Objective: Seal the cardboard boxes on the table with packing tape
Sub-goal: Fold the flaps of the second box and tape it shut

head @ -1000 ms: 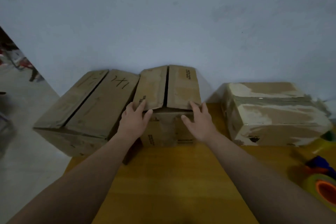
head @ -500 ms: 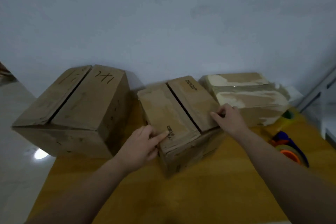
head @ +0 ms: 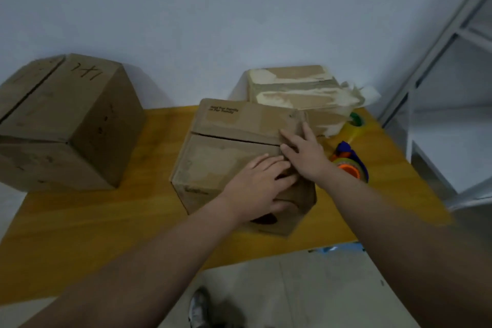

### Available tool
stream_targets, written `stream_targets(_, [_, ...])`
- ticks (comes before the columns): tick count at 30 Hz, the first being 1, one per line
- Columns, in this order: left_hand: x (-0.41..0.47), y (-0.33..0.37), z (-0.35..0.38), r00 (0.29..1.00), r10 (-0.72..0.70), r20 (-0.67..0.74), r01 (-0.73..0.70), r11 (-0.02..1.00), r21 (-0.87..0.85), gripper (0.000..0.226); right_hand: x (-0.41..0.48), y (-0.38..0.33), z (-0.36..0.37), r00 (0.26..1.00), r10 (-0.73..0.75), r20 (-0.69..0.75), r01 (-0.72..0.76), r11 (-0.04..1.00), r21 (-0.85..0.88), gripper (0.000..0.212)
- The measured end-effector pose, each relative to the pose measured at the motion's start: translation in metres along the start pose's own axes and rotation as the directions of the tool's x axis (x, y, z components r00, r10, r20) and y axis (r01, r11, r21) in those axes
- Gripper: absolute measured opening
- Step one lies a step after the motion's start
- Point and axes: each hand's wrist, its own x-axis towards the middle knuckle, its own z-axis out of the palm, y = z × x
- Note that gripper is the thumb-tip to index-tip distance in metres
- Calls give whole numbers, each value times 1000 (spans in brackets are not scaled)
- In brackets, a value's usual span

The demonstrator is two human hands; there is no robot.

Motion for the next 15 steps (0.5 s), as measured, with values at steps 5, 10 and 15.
stream_targets(5, [29, 15, 2, 993, -96, -64, 79, 969, -233, 62, -4, 35, -17, 999, 26, -18, -24, 994, 103, 41])
stream_targets(10, [50, -21, 0, 925, -261, 275, 283, 958, -41, 121, 9, 44, -25, 997, -57, -44, 66, 973, 222, 42])
stream_targets(15, [82, -20, 11, 903, -240, 356, 283, 956, -75, 118, 22, 57, -36, 993, -88, -83, 108, 955, 278, 39])
